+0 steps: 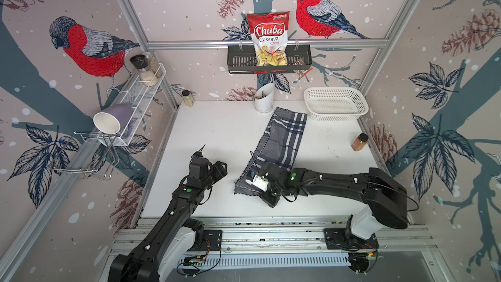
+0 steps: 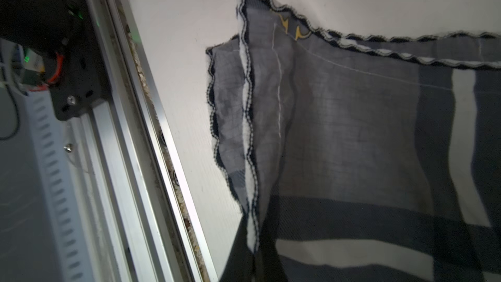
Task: Roll up the pillowcase
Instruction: Roll the pillowcase at the center of the board.
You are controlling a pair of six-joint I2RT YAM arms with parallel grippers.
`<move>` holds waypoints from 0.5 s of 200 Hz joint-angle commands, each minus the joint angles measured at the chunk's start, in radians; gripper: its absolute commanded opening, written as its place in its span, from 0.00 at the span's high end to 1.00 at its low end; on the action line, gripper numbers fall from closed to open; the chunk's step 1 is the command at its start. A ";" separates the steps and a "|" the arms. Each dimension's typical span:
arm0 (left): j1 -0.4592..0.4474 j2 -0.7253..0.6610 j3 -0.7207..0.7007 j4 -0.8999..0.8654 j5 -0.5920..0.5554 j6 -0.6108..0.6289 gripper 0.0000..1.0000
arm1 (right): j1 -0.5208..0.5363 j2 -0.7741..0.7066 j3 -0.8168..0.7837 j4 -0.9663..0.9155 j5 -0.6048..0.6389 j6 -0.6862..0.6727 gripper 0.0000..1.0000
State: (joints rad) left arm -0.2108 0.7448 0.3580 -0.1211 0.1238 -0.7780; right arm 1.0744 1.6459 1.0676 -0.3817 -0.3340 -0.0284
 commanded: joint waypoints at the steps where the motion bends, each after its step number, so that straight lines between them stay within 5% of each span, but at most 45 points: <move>1: 0.001 -0.061 -0.007 0.084 -0.010 0.051 0.30 | -0.041 0.039 0.090 -0.151 -0.292 -0.061 1.00; 100: -0.144 0.011 0.067 0.153 0.022 0.084 0.29 | -0.266 0.174 0.148 -0.202 -0.297 -0.149 1.00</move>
State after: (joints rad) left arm -0.3145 0.7380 0.4007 -0.0345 0.1501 -0.7208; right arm 0.8280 1.8004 1.2182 -0.5842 -0.6075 -0.1539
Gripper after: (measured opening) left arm 0.705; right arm 0.075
